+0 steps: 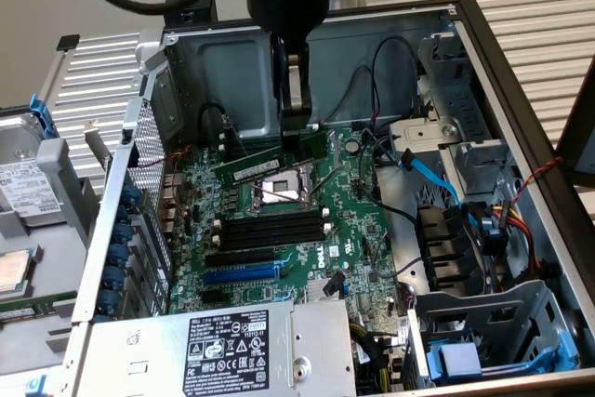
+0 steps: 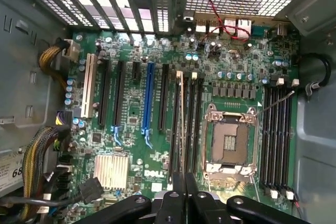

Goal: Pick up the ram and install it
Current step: 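Insert the ram into the slot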

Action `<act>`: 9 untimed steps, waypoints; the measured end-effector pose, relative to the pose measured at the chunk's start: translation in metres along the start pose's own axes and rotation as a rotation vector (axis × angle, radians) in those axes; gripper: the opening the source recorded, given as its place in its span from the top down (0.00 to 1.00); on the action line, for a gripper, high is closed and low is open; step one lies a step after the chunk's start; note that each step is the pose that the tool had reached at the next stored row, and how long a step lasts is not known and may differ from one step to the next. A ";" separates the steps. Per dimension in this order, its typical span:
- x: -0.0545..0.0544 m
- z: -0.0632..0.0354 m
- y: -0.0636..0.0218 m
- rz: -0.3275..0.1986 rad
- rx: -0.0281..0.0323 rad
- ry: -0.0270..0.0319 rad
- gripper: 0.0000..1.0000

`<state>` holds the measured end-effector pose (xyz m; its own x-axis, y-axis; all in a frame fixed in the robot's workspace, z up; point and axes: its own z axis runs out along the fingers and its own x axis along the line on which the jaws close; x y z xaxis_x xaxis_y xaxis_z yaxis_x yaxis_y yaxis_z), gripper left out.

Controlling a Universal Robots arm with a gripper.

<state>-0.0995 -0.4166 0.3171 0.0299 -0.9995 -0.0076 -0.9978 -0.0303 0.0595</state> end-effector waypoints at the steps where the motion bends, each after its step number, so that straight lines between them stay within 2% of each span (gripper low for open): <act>1: 0.000 0.0018 -0.0001 0.003 0.0000 -0.0016 0.88; 9: 0.004 0.0163 -0.0008 0.026 0.0006 -0.0125 0.88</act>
<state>-0.0995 -0.4200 0.3008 0.0028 -0.9998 -0.0185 -0.9982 -0.0039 0.0592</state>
